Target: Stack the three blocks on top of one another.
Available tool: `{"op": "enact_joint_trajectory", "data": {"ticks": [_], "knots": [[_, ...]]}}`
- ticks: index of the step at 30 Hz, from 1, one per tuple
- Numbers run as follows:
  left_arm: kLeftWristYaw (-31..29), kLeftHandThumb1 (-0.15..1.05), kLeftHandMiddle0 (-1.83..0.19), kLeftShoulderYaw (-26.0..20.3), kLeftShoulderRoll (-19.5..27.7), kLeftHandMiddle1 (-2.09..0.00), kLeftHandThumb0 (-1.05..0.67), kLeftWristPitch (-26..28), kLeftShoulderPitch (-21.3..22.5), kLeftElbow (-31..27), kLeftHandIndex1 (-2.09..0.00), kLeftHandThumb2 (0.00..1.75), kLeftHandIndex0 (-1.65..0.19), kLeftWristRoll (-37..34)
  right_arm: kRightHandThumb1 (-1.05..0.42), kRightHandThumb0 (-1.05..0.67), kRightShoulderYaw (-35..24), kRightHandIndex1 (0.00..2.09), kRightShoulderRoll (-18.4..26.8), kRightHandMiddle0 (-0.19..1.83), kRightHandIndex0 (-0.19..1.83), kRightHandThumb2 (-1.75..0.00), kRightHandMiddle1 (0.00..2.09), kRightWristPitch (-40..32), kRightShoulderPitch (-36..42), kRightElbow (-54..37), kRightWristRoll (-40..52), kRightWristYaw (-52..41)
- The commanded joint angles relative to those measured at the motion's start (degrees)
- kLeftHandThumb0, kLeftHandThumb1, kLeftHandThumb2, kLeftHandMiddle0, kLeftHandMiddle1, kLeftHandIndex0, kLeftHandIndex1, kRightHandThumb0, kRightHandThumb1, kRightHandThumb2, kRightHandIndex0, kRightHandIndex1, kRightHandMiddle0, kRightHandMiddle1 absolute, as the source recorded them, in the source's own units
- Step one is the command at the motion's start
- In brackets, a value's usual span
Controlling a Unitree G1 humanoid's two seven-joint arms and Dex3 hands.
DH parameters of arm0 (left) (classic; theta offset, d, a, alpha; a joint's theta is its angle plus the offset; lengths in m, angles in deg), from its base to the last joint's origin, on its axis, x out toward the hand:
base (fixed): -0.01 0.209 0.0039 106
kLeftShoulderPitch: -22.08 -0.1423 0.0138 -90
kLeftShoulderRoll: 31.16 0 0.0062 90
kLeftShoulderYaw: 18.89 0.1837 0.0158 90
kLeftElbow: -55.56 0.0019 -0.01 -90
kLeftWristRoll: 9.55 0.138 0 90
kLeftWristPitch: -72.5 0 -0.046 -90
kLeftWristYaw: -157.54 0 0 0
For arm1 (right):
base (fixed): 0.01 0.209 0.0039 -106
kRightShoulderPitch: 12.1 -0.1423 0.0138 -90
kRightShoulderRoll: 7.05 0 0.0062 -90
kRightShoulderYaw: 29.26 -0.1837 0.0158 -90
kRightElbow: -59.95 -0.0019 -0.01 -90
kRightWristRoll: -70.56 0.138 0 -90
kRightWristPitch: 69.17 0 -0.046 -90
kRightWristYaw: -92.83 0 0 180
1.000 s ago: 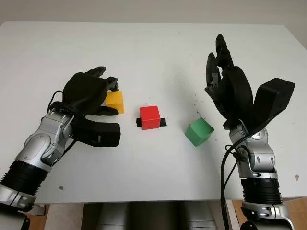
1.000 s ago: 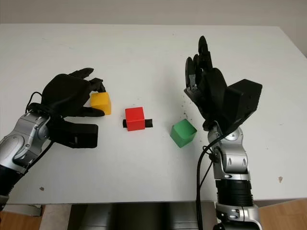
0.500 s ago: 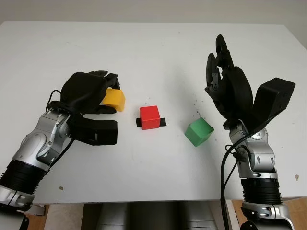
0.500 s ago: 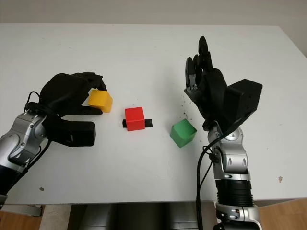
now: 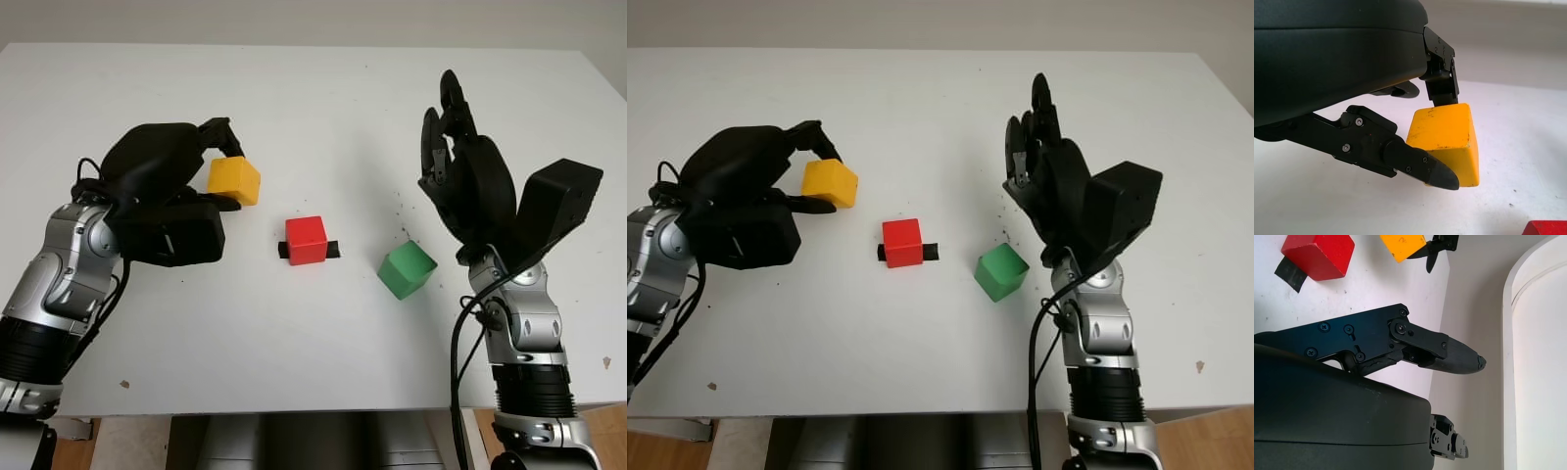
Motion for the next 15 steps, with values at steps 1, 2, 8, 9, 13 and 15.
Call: {"op": "enact_joint_trajectory", "data": {"ticks": [1,2,8,9,13,15], "knots": [[-3.43,1.05,-0.28,0.58,2.03,-0.03,-0.42,0.34,3.96,-1.86,-1.42,0.13,-0.25,0.39,-1.05,-0.60,0.05,0.00,0.17,-0.19,-0.19,-0.67,0.00,0.70,-0.18,-0.01,-0.26,0.13],[-5.39,1.05,-0.27,1.11,2.61,-0.03,-0.42,0.14,5.26,-1.73,-1.42,0.13,-0.25,0.61,-1.05,-0.60,0.14,0.00,0.27,-0.19,-0.19,-0.67,0.00,0.75,-0.25,0.12,-0.34,0.02],[-16.45,1.04,-0.30,4.01,2.64,-0.05,-0.42,3.36,13.18,-1.43,-1.45,0.08,-0.32,1.24,-1.05,-0.61,0.09,0.00,-0.26,-0.19,-0.19,-0.65,0.00,0.47,-0.03,-0.32,-0.26,0.60],[-18.16,1.03,-0.31,4.41,2.51,-0.06,-0.42,3.59,14.42,-1.22,-1.45,0.07,-0.34,0.75,-1.05,-0.61,0.20,0.00,-0.30,-0.19,-0.19,-0.65,0.00,0.43,0.06,-0.44,-0.31,0.68],[-23.36,1.00,-0.36,5.73,1.07,-0.08,-0.42,6.16,18.72,-0.60,-1.46,0.05,-0.41,-0.33,-1.05,-0.60,0.50,0.00,-0.73,-0.19,-0.19,-0.65,0.00,0.39,0.33,-0.68,-0.42,1.23],[-25.04,0.98,-0.38,6.59,-0.04,-0.07,-0.43,8.26,20.34,-0.47,-1.57,0.05,-0.45,0.09,-1.05,-0.60,0.55,0.00,-1.03,-0.19,-0.19,-0.65,0.00,0.39,0.34,-0.60,-0.35,1.55]]}}
